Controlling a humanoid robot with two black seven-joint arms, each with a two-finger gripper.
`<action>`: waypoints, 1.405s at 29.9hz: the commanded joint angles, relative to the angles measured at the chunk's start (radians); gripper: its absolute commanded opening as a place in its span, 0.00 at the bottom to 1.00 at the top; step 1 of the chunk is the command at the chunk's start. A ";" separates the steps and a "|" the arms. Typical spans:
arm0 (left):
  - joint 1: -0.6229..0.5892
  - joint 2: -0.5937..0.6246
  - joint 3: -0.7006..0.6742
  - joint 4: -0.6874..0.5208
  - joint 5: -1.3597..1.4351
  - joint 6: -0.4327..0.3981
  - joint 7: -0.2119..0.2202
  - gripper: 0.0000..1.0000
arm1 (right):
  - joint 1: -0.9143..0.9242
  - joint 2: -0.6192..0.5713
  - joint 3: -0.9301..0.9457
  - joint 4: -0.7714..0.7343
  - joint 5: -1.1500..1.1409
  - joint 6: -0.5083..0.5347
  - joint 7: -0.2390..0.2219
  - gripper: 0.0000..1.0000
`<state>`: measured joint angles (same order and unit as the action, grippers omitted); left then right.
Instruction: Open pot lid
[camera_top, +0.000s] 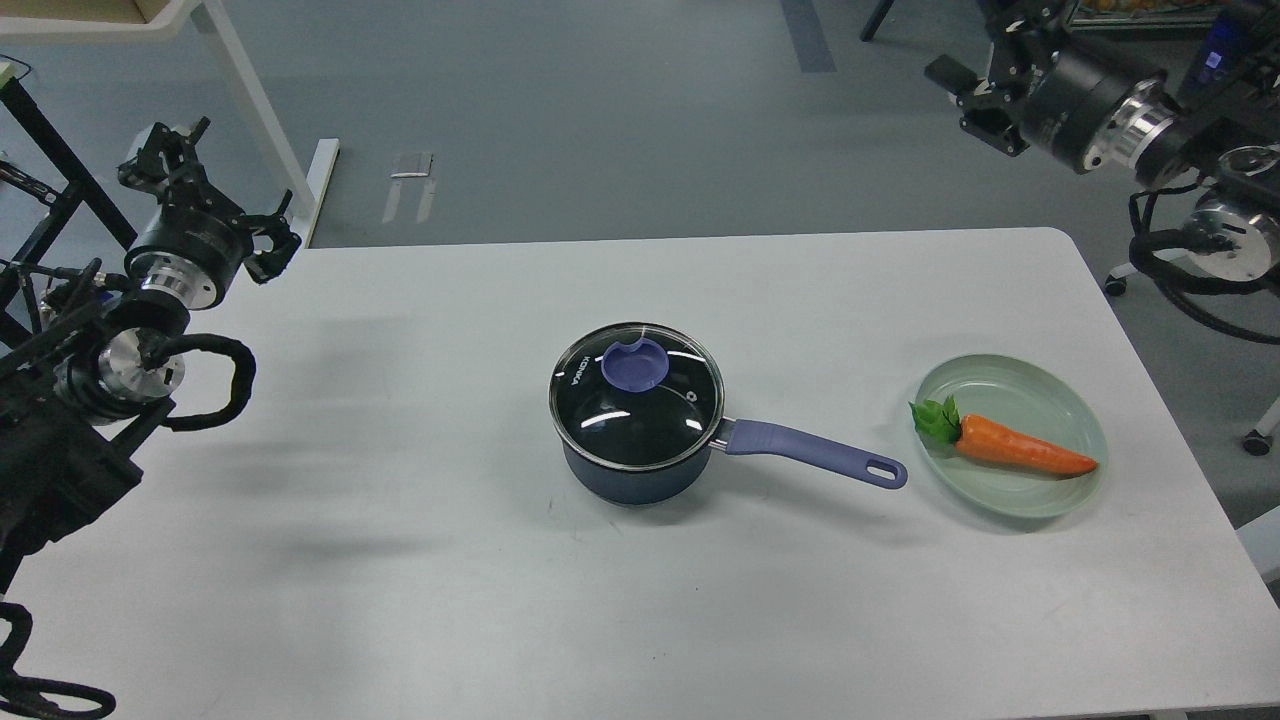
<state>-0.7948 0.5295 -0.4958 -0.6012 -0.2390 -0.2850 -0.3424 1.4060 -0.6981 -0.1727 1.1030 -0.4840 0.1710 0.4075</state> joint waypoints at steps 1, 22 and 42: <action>0.003 0.010 0.017 0.000 0.003 -0.043 0.002 0.99 | 0.091 0.021 -0.151 0.099 -0.197 -0.024 0.002 1.00; 0.017 0.024 0.037 -0.107 0.001 -0.037 -0.001 0.99 | 0.159 0.193 -0.625 0.204 -0.858 -0.067 0.022 0.93; 0.005 0.023 0.045 -0.117 0.006 -0.042 0.008 0.99 | 0.168 0.216 -0.625 0.204 -0.875 -0.067 0.047 0.41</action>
<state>-0.7881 0.5520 -0.4525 -0.7162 -0.2361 -0.3266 -0.3398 1.5720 -0.4860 -0.7977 1.3065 -1.3585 0.1042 0.4539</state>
